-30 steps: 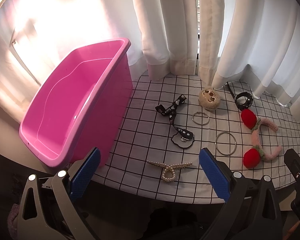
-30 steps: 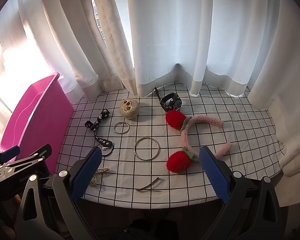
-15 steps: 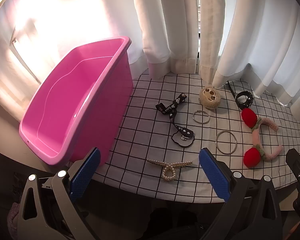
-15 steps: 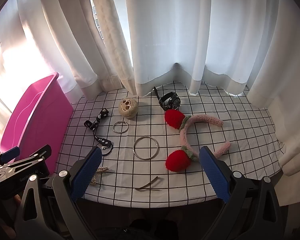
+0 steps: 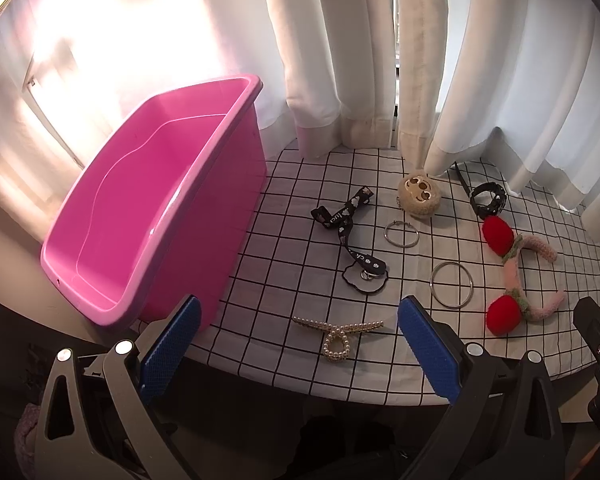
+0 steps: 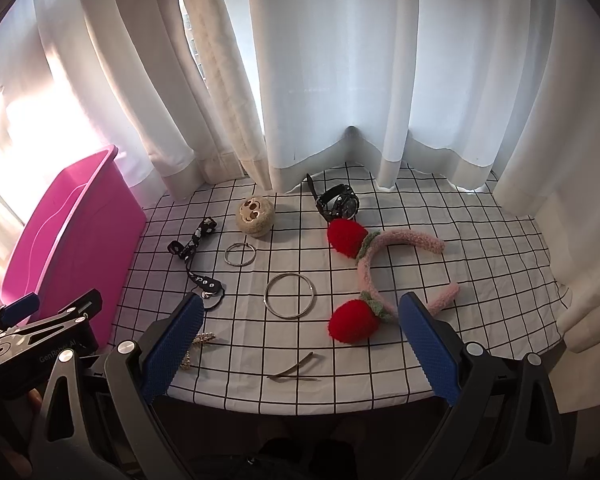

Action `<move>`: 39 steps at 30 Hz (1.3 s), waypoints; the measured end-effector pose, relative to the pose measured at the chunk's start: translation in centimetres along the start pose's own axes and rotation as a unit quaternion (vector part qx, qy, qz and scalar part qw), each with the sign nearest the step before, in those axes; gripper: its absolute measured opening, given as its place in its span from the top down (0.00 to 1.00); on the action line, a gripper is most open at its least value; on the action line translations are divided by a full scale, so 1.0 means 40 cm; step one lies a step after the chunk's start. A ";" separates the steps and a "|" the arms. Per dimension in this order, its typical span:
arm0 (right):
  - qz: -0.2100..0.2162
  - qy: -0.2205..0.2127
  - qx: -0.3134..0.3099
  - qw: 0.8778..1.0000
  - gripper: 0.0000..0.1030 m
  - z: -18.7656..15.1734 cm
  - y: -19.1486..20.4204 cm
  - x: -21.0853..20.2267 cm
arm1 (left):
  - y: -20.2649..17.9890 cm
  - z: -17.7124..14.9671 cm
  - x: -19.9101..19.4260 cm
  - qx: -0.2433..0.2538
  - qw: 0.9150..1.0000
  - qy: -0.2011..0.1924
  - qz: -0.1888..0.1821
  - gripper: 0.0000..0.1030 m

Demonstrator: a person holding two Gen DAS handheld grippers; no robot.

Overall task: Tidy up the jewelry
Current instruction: 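Move the right tool to the pink headband while the left tool approaches the bronze hairpin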

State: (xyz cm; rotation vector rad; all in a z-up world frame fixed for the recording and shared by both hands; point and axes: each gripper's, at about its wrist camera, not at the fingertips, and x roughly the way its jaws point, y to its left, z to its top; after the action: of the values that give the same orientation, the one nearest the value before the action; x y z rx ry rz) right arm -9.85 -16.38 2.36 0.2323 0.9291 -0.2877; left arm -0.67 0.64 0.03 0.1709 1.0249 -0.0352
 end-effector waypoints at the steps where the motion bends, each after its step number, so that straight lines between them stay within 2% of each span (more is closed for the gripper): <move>1: 0.002 0.001 0.002 1.000 0.09 -0.001 -0.005 0.001 | -0.002 -0.002 0.003 0.000 1.000 0.001 -0.001 0.06; 7: 0.003 0.006 0.010 1.000 0.09 -0.019 -0.066 0.009 | -0.047 -0.023 0.041 0.008 1.000 0.019 -0.014 0.06; 11: -0.001 -0.001 0.020 1.000 0.09 -0.036 -0.137 0.010 | -0.106 -0.040 0.067 0.033 0.999 0.012 -0.021 0.06; 18: -0.013 0.033 0.028 0.999 0.09 -0.067 -0.275 0.085 | -0.223 -0.106 0.161 0.076 0.994 0.050 -0.069 0.06; 23: -0.015 0.054 -0.028 0.998 0.09 -0.083 -0.327 0.176 | -0.285 -0.166 0.228 0.095 0.989 0.078 -0.085 0.06; 28: 0.021 0.086 -0.074 0.993 0.09 -0.075 -0.349 0.292 | -0.313 -0.207 0.272 0.088 0.987 0.092 -0.103 0.06; 33: 0.056 0.120 -0.131 0.982 0.09 -0.071 -0.335 0.392 | -0.349 -0.245 0.303 0.084 0.982 0.118 -0.123 0.06; 39: 0.075 0.131 -0.170 0.974 0.09 -0.065 -0.323 0.451 | -0.398 -0.270 0.323 0.091 0.981 0.112 -0.130 0.06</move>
State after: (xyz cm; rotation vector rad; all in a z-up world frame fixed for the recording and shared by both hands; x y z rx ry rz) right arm -6.04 -30.24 -14.74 0.0236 1.1984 0.0466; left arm -4.86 -12.71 -18.45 0.2109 1.2636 -0.3552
